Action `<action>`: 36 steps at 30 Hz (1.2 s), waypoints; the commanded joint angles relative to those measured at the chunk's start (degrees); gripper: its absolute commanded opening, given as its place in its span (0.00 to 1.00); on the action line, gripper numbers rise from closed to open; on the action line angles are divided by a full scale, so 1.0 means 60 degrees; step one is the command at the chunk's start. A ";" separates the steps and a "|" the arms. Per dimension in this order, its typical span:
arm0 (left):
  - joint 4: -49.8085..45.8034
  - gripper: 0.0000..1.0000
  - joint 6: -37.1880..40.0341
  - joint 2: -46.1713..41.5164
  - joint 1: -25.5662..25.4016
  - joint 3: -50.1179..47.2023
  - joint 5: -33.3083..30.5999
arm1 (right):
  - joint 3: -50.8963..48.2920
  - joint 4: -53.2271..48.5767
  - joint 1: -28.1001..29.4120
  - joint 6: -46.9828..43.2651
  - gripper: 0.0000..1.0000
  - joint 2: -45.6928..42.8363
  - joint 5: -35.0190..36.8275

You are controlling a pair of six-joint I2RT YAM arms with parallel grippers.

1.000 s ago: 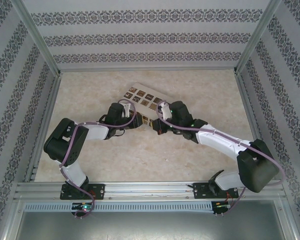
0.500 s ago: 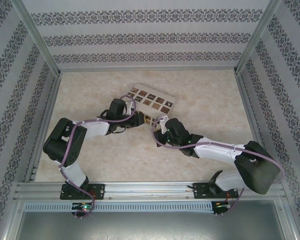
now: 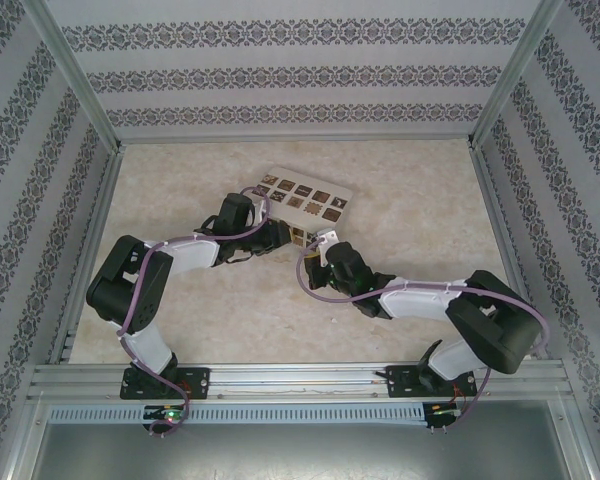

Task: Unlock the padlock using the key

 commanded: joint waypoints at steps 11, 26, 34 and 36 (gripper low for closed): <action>0.0490 0.25 -0.0805 -0.0078 -0.0080 0.0158 0.0509 | 0.0278 0.1223 0.0134 -0.0204 0.00 0.1022 0.0709; 0.0347 0.25 -0.0776 -0.0134 -0.0072 0.0161 0.0482 | 0.0808 0.1622 0.0006 -0.0434 0.00 0.1778 0.0702; 0.0317 0.25 -0.0776 -0.0152 -0.0074 0.0142 0.0471 | 0.0939 0.1681 -0.0117 -0.0463 0.00 0.1874 0.0647; 0.0318 0.25 -0.0792 -0.0154 -0.0082 0.0144 0.0463 | 0.0976 0.1696 -0.0149 -0.0464 0.00 0.1896 0.0629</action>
